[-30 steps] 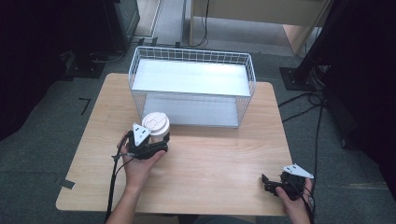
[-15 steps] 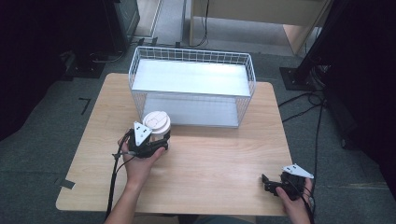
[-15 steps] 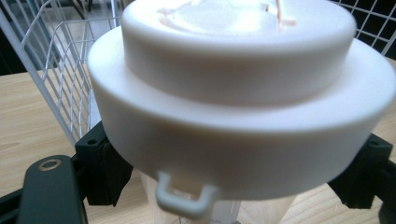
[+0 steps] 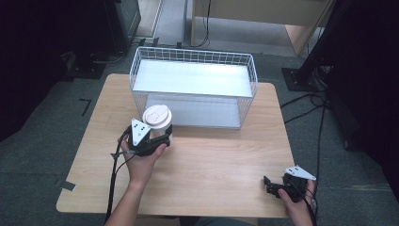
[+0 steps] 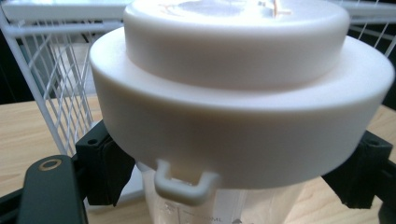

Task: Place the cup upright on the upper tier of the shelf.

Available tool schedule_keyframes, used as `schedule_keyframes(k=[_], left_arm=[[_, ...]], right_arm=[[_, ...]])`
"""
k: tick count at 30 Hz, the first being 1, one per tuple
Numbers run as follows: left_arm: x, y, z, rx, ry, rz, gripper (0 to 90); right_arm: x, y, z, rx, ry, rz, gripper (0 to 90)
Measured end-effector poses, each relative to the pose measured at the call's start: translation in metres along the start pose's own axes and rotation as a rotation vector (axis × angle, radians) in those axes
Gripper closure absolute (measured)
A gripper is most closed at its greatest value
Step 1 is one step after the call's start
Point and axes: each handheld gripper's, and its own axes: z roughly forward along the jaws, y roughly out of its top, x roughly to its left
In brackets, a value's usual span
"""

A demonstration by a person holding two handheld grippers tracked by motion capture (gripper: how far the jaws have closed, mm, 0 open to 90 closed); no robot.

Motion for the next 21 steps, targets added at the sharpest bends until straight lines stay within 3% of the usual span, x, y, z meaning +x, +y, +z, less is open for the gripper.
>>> schedule_keyframes(k=[10, 15, 21], left_arm=[[-0.004, 0.021, 0.005, -0.039, 0.005, 0.000, 16.2], [-0.014, 0.040, 0.009, -0.072, -0.015, 0.040, 16.2], [-0.022, 0.058, 0.012, -0.110, -0.028, 0.049, 16.2]], right_arm=[[0.000, 0.000, 0.000, 0.002, -0.001, 0.000, 0.0], [0.000, 0.000, 0.000, 0.001, 0.000, -0.001, 0.0], [0.000, 0.000, 0.000, 0.000, -0.001, 0.000, 0.0]])
